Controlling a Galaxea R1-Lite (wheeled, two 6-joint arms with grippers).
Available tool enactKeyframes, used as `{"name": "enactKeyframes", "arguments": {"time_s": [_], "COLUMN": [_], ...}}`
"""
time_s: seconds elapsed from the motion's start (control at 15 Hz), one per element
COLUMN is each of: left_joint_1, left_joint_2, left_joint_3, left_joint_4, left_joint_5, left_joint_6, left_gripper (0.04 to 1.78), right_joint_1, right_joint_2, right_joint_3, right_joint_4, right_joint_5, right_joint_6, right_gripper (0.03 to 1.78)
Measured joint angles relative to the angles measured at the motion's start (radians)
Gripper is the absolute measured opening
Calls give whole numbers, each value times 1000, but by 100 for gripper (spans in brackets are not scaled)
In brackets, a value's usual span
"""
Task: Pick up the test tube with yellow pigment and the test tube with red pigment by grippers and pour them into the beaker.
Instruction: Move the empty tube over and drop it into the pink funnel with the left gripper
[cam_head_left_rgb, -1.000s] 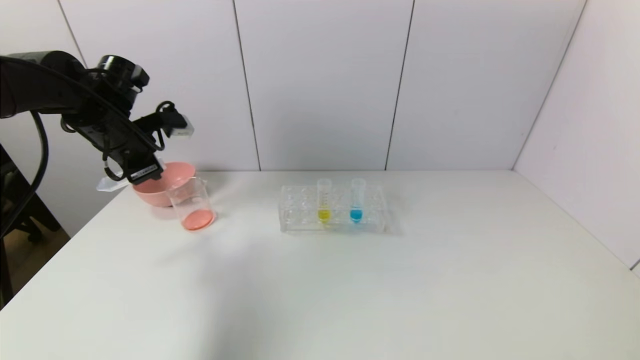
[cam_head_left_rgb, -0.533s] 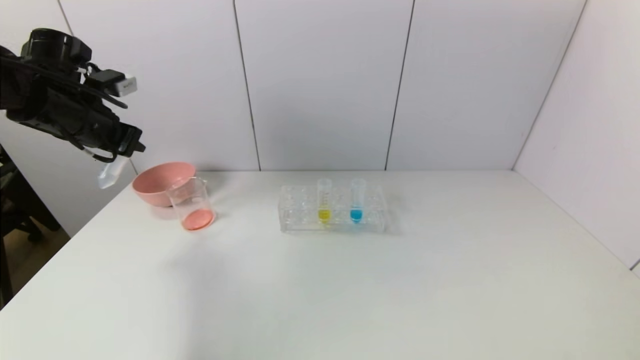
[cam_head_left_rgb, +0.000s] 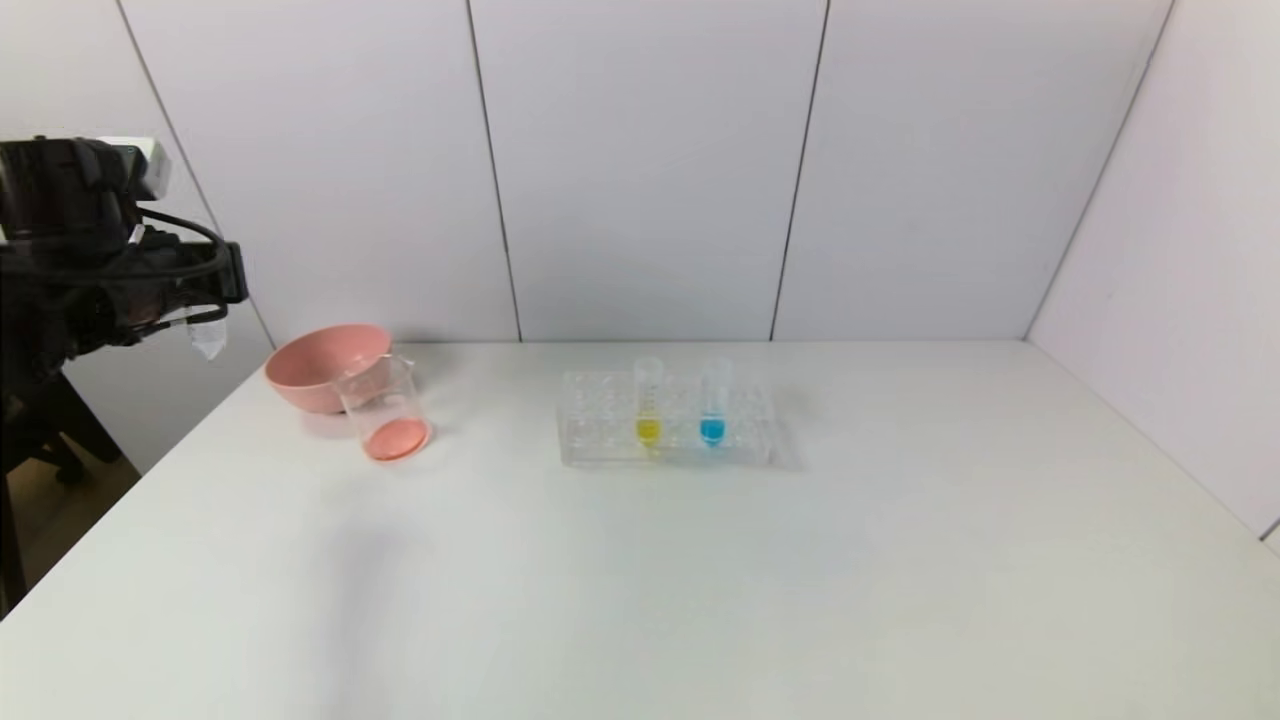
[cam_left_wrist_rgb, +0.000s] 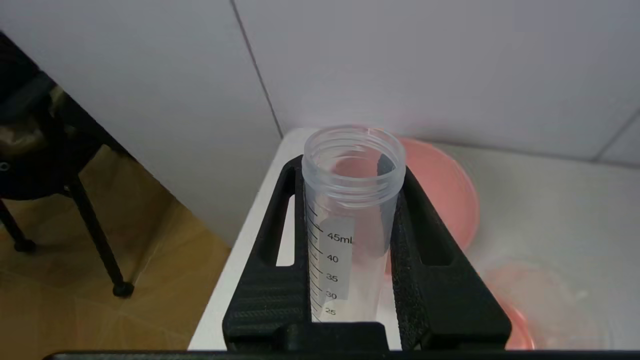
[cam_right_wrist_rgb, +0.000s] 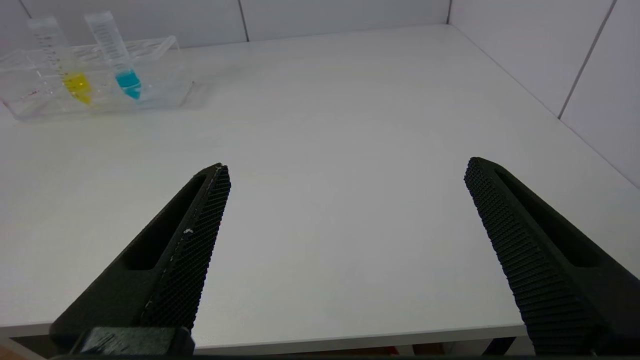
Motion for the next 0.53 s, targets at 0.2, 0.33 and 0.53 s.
{"name": "enactKeyframes", "arguments": {"time_s": [0.2, 0.33, 0.53], "left_joint_1": [-9, -25, -45], "left_joint_2": [65, 127, 232], "left_joint_3": [93, 108, 112], "left_joint_4": [-337, -443, -525], "left_joint_5": [79, 115, 126], "left_joint_6": [-88, -133, -163], "left_gripper": [46, 46, 46], "right_joint_1": [0, 0, 0], "right_joint_2": [0, 0, 0], "right_joint_3": [0, 0, 0], "right_joint_4": [0, 0, 0], "right_joint_5": [0, 0, 0], "right_joint_6": [0, 0, 0], "right_gripper": [171, 171, 171]}}
